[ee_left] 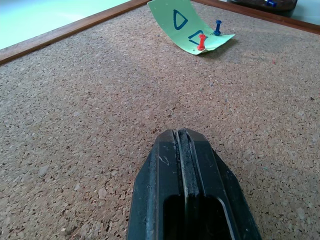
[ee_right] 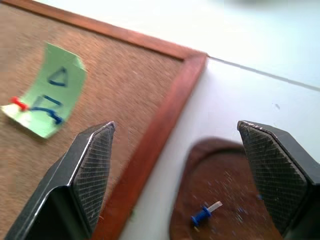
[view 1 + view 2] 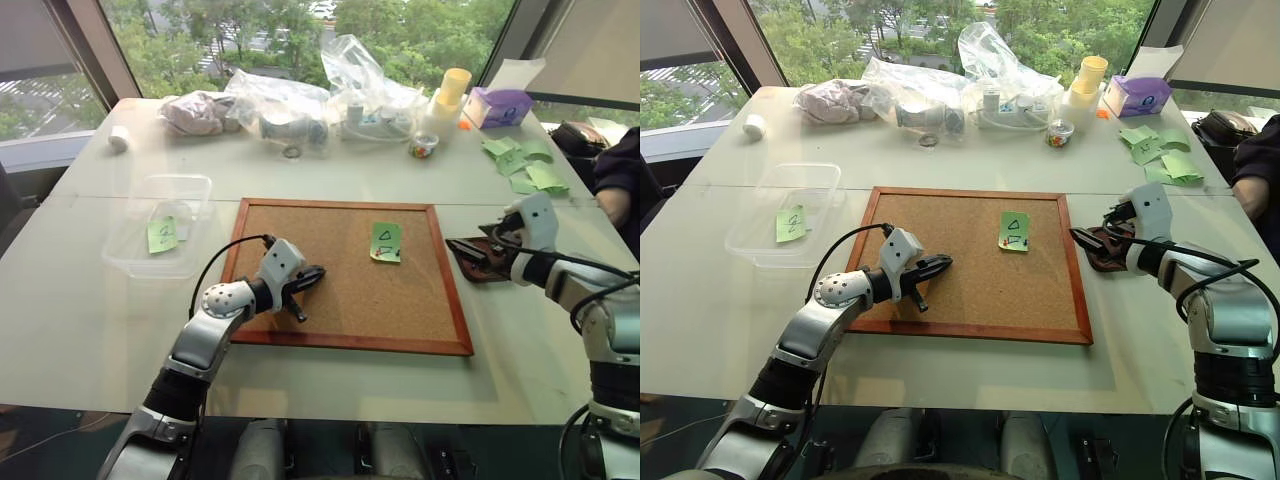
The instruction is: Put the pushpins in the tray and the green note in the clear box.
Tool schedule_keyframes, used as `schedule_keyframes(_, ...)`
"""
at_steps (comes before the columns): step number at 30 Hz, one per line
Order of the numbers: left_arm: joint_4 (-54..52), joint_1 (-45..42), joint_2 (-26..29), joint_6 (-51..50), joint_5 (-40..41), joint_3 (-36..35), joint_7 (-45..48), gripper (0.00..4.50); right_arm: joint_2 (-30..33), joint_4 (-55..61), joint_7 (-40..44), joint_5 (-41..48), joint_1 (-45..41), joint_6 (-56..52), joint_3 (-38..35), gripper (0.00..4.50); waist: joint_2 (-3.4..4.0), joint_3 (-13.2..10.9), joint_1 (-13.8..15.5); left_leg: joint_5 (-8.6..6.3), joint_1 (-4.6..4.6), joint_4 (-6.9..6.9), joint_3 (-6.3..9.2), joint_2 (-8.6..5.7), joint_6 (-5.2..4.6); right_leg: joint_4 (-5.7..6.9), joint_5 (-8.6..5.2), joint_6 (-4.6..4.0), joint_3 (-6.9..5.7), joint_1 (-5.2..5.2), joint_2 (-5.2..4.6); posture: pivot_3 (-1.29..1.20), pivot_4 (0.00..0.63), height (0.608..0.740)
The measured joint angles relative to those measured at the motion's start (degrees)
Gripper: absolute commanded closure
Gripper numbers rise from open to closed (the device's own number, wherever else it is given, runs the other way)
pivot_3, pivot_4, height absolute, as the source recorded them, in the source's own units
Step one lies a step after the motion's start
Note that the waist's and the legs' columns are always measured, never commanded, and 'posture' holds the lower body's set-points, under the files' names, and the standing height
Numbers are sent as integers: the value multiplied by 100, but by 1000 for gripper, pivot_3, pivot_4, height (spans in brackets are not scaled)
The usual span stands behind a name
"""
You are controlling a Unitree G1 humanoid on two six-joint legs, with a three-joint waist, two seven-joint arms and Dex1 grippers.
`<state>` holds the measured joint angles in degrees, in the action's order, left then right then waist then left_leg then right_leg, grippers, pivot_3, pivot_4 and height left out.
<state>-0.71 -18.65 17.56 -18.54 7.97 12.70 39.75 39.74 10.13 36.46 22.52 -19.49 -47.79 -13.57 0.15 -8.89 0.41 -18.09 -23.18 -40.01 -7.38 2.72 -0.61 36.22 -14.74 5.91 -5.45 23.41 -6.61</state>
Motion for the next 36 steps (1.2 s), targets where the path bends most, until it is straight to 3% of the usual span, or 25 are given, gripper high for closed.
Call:
schedule_keyframes(8,7,-20,-47,-4,-1,4,0,4500,-706,182,-153,-13,-182,1,1085,490,0,0,8,-1,-5,-1,-1,-2,-2,-1,0,0,0,3,-1,0,150,740)
schedule_keyframes(15,-9,-2,-62,-13,-4,0,-24,4500,-786,-447,-218,-337,-356,456,1385,490,0,0,11,-1,-5,-1,-4,-3,-2,-1,0,0,0,3,-1,0,150,740)
schedule_keyframes(19,-56,35,-59,-29,-4,-3,-58,4500,-857,-647,-174,-368,-356,577,1417,1733,0,0,2,-1,-5,0,-4,-2,-2,0,0,0,0,3,0,0,150,740)
schedule_keyframes(24,-116,54,-49,-86,-4,-3,-95,4500,-918,-852,-155,-486,-376,783,1480,4366,0,0,-7,-1,-5,0,-4,-2,-2,-1,0,0,0,3,0,0,150,740)
schedule_keyframes(36,-168,79,-27,-111,-2,21,-94,4500,-866,-545,-232,-392,-293,464,1258,4443,0,0,3,-1,-8,0,-3,-1,-2,-1,0,0,0,6,-1,0,150,740)
